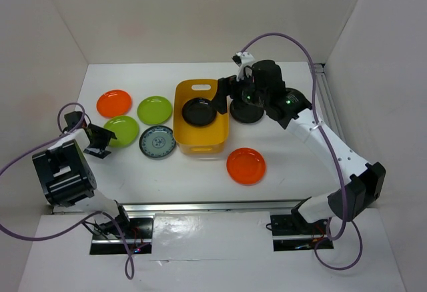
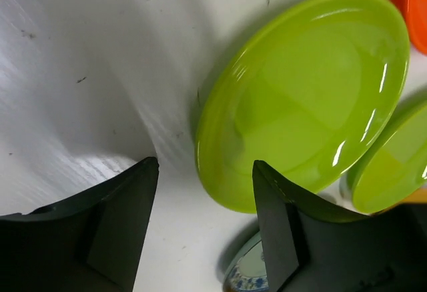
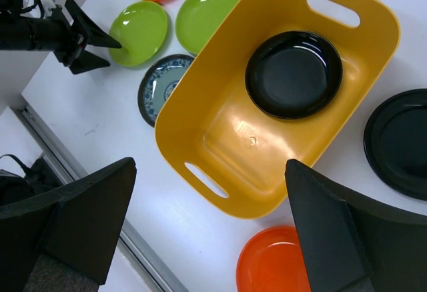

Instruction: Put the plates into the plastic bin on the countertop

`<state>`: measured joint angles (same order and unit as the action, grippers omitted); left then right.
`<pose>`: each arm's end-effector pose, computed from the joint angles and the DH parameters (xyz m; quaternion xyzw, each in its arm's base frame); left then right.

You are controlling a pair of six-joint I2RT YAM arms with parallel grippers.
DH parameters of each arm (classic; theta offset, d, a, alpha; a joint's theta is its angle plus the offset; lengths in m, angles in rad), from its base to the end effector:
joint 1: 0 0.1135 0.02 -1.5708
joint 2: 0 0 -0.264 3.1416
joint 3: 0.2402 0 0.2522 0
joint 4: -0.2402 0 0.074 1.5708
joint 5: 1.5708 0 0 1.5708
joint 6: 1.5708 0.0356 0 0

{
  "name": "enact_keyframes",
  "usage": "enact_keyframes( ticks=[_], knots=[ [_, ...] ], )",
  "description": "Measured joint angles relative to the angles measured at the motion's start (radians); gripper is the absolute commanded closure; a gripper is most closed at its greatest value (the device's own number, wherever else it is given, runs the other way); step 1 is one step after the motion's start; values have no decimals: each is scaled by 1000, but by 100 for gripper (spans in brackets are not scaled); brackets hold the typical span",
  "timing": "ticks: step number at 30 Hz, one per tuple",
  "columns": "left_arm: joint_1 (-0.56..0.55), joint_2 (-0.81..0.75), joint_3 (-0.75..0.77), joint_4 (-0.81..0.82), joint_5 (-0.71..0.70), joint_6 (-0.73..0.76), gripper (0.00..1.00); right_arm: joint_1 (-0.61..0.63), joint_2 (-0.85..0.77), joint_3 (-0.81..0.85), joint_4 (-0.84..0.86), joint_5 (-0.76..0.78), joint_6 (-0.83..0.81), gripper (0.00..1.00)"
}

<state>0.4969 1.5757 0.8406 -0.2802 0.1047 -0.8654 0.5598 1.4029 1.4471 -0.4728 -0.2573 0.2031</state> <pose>0.2663 0.1402 0.1648 -0.5936 0.7551 -0.0996 0.2600 0.2634 0.1758 0.3995 -0.2163 0.8088 0.2997 0.4574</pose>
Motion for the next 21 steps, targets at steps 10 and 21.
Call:
enact_keyframes(
  ticks=[10,21],
  knots=[
    [5,58,0,77,22,-16,100,-2,-7,6,-8,19,-8,0],
    [4,2,29,2,52,-46,100,-2,-7,40,-27,119,-30,0]
  ],
)
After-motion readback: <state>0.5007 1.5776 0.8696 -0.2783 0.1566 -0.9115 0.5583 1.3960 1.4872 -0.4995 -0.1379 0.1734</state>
